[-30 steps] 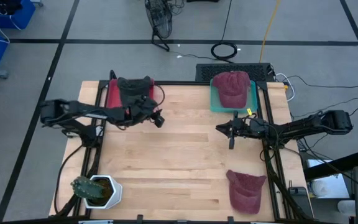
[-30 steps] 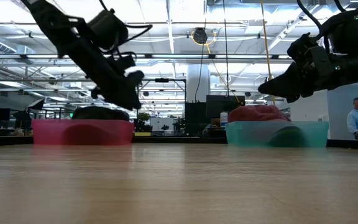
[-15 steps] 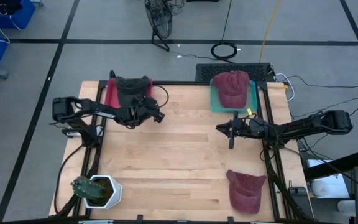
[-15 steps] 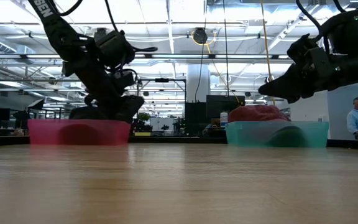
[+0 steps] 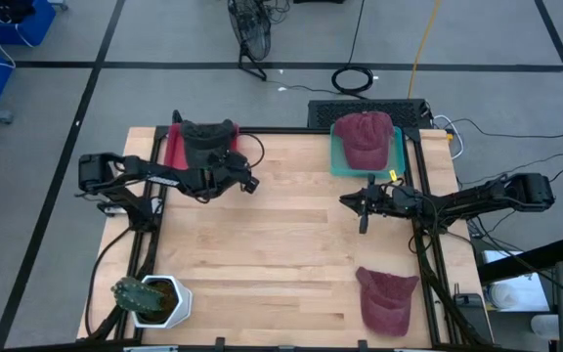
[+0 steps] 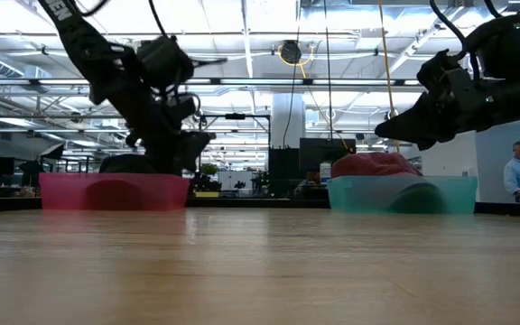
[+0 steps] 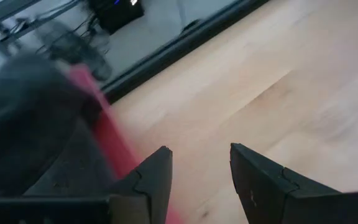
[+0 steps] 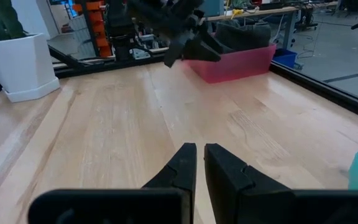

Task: Pick & Place hat
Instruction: Put the red cap into the green bin

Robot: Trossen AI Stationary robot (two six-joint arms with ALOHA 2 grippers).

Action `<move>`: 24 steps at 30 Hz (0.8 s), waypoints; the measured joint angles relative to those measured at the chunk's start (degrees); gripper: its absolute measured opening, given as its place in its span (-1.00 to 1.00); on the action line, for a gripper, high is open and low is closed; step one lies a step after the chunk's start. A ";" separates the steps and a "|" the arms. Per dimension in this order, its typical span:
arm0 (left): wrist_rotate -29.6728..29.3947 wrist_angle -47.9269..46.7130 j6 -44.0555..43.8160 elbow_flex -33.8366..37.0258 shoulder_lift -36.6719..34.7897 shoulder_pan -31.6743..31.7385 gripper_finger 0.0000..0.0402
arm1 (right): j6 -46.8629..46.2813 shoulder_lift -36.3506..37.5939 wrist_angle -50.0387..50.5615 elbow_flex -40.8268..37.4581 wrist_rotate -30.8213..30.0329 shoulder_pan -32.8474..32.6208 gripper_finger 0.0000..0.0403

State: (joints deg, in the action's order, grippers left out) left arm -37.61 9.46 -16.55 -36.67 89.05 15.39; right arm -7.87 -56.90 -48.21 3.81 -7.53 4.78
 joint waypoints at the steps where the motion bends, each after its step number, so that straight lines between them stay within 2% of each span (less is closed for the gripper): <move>1: 0.35 0.61 0.48 0.00 -0.82 -0.36 -0.18 | 0.31 0.00 -0.15 0.00 0.09 0.00 -0.89; 4: 1.87 2.93 1.99 -0.02 -4.18 -1.53 -0.18 | 2.68 0.11 -0.08 0.64 2.00 -0.05 -0.89; 7: 3.33 4.64 3.26 -0.02 -8.30 -3.12 -0.18 | 3.94 0.41 6.20 4.32 4.01 -0.67 -0.89; 9: 5.01 6.92 4.06 -0.03 -10.96 -4.06 -0.18 | 4.37 0.67 15.23 8.95 4.63 -1.49 -0.89; 14: 14.33 12.24 8.97 -0.07 -16.20 -4.67 -0.18 | 4.97 0.02 44.68 23.29 4.74 -4.98 -0.84; 19: 20.45 13.18 10.56 -0.11 -19.27 -3.42 -0.18 | 0.76 0.07 64.61 34.67 7.67 -9.81 -0.58; 24: 27.15 11.36 10.22 -0.11 -20.21 -3.39 -0.18 | -8.66 0.07 74.11 40.11 16.07 -16.49 -0.26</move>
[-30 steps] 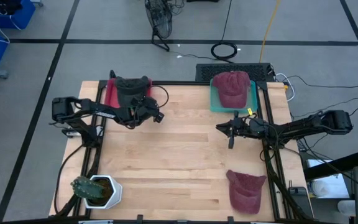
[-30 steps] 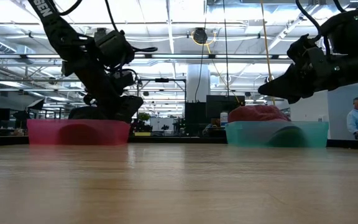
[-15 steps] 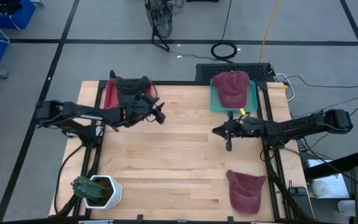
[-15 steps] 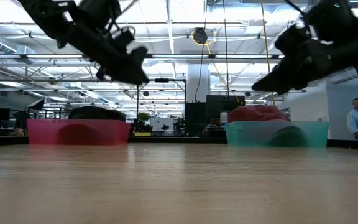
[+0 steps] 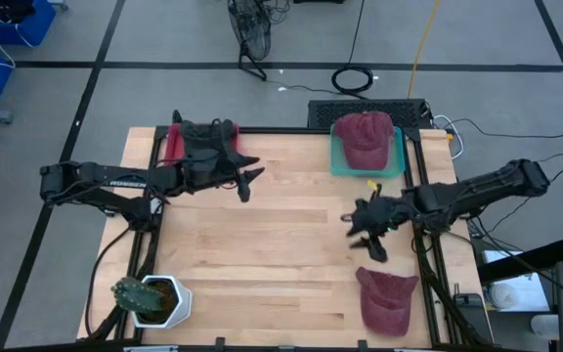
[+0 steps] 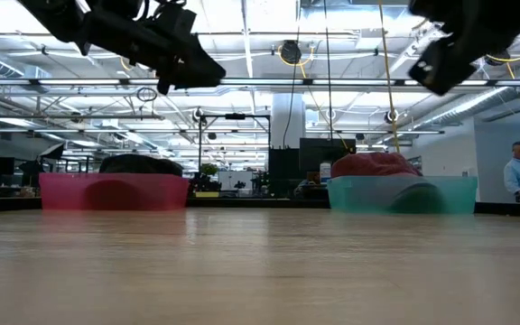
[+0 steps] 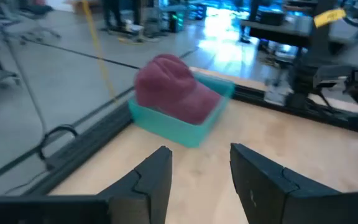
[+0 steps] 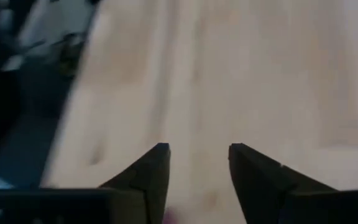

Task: Pick & Place hat
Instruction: Put the red cap into the green bin

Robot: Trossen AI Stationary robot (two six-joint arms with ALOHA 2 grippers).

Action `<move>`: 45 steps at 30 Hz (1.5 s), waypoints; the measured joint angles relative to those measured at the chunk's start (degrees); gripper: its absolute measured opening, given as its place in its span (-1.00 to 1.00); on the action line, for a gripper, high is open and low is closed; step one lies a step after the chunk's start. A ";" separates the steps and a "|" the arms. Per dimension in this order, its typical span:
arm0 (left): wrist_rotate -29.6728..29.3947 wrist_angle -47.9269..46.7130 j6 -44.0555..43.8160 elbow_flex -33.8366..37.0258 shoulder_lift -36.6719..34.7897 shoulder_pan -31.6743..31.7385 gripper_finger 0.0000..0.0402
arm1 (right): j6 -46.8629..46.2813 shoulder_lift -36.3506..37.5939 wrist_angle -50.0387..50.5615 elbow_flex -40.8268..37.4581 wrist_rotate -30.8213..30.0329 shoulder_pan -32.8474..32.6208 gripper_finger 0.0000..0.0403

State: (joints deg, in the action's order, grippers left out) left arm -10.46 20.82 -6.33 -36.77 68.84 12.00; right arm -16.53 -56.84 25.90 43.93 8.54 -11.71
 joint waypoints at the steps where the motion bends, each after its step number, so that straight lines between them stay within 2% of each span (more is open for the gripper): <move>1: 0.53 -0.25 0.00 0.00 0.00 -0.21 -0.18 | -2.56 0.00 1.03 0.41 0.93 -1.82 -0.22; 7: 1.25 -0.11 -0.02 0.00 0.00 -1.48 -0.18 | -19.21 -2.00 9.66 0.63 0.66 -15.73 -0.20; 11: 1.26 0.56 -0.08 0.00 0.00 -2.15 -0.17 | -30.28 -3.80 10.81 0.63 0.66 -24.16 -0.22; 18: 1.55 0.48 -0.13 0.00 0.00 -2.41 -0.17 | -45.72 -5.82 10.72 0.63 0.84 -33.46 -0.16; 24: 1.68 -0.68 0.16 0.00 0.00 -2.41 -0.17 | -53.24 -9.08 7.00 0.63 4.76 -37.40 -0.11; 29: 1.67 -3.20 2.34 0.00 0.00 -2.39 -0.17 | -54.99 -12.85 0.77 0.63 4.94 -38.66 -0.11; 35: 1.51 -2.21 3.07 0.00 0.00 -2.33 -0.17 | -54.99 -17.24 1.50 0.63 5.20 -38.66 -0.11; 45: 1.49 0.61 3.02 0.00 0.00 -2.35 -0.17 | -55.71 -15.59 3.82 0.63 5.23 -38.69 -0.10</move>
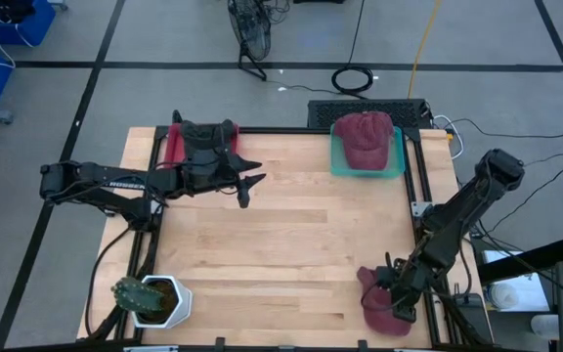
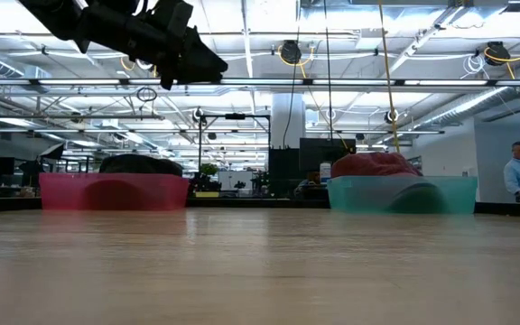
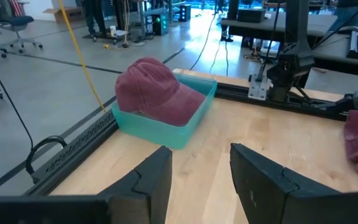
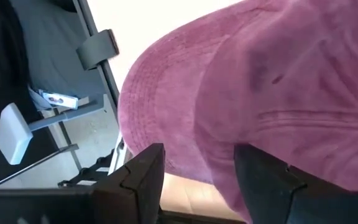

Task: Pick & Place hat
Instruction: Put the red cap into the green bin

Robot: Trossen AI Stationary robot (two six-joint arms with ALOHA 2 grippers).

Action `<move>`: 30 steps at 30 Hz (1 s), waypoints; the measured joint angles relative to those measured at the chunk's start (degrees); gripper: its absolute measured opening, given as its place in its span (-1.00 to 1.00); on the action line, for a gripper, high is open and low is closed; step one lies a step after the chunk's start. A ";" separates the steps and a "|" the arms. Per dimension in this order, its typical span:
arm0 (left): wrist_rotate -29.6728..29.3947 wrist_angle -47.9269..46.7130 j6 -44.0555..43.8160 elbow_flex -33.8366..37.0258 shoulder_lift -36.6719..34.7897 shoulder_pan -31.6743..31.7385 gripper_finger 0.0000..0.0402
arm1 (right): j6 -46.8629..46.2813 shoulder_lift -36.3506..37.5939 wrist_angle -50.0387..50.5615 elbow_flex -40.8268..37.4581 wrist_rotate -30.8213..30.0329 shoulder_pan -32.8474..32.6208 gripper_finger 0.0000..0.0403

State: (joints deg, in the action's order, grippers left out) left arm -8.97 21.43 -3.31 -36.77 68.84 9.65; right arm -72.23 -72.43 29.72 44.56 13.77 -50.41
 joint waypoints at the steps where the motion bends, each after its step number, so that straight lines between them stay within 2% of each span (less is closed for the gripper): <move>1: 0.00 -0.01 0.00 0.00 0.00 0.00 -0.17 | 0.08 0.52 0.79 0.00 -0.01 0.20 -0.10; 8: 0.00 -0.21 0.55 0.00 0.00 0.00 -0.17 | 1.71 1.89 4.34 0.00 -0.46 1.73 -0.10; 16: 0.00 -2.51 0.36 0.00 0.00 0.00 -0.17 | 0.05 1.28 -0.64 0.00 -5.04 0.82 -0.10; 23: 0.00 -2.85 -0.14 0.00 0.00 0.00 -0.17 | 0.85 -2.49 1.16 -0.07 -4.57 0.01 -0.10; 30: -0.02 -2.85 0.02 0.00 0.00 0.00 -0.17 | 1.24 -4.31 3.60 -0.07 -0.30 0.04 -0.16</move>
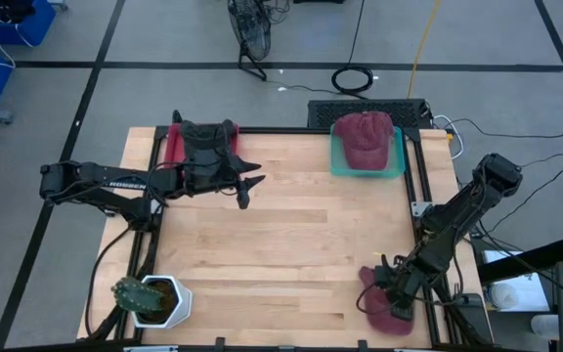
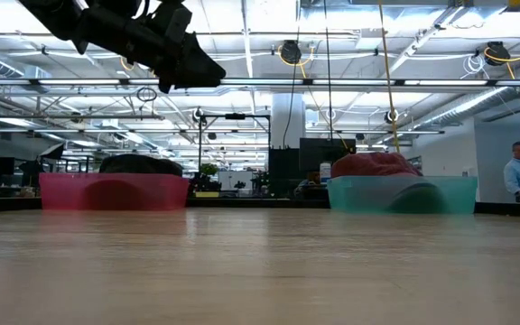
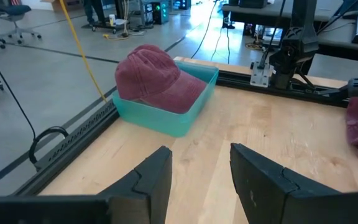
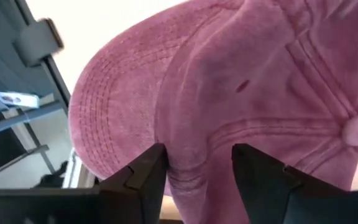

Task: Pick & Place hat
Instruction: Put the red cap into the green bin

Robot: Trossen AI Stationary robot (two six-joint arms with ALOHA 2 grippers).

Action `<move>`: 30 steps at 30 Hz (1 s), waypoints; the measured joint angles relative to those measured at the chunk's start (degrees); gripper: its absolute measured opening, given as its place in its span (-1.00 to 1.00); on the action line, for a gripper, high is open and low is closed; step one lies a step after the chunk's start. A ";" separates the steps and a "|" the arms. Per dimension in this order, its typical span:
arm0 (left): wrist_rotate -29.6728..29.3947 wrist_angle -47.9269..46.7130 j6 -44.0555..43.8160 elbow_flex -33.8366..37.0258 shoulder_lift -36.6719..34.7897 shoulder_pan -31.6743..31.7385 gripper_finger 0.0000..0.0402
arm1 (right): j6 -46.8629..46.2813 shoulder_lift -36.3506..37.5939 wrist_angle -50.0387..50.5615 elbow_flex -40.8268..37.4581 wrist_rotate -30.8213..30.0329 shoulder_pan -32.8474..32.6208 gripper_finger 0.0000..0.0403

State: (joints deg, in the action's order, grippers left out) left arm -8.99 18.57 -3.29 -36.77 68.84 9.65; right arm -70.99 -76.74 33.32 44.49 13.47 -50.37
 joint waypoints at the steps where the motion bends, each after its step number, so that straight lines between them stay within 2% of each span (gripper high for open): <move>1: 0.00 0.03 0.01 0.00 0.00 0.00 -0.17 | 0.22 0.03 0.41 0.00 0.29 0.00 -0.19; 6: 0.00 0.02 0.01 0.00 0.00 0.01 -0.17 | 1.73 0.40 1.11 0.00 0.30 0.00 -0.44; 13: -0.01 0.08 0.03 0.00 0.00 0.00 -0.17 | 7.25 0.43 2.55 0.00 0.15 2.09 -0.94; 18: -0.02 0.64 0.07 0.00 0.00 0.00 -0.17 | 16.42 0.75 6.63 0.02 -2.75 7.72 -0.91; 24: -0.02 1.02 0.42 0.00 0.00 0.01 -0.17 | 28.05 3.47 13.96 0.37 -4.29 18.11 -0.98; 27: -0.02 1.01 0.64 0.00 0.00 0.01 -0.18 | 34.21 4.65 22.47 3.85 -10.57 22.33 -0.97; 30: -0.03 1.00 0.64 0.00 0.00 0.02 -0.17 | 40.97 4.97 32.16 10.05 -20.45 25.96 -0.96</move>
State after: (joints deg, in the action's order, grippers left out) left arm -9.03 19.57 -2.66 -36.77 68.84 9.67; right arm -30.03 -71.78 65.48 54.54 -6.98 -24.41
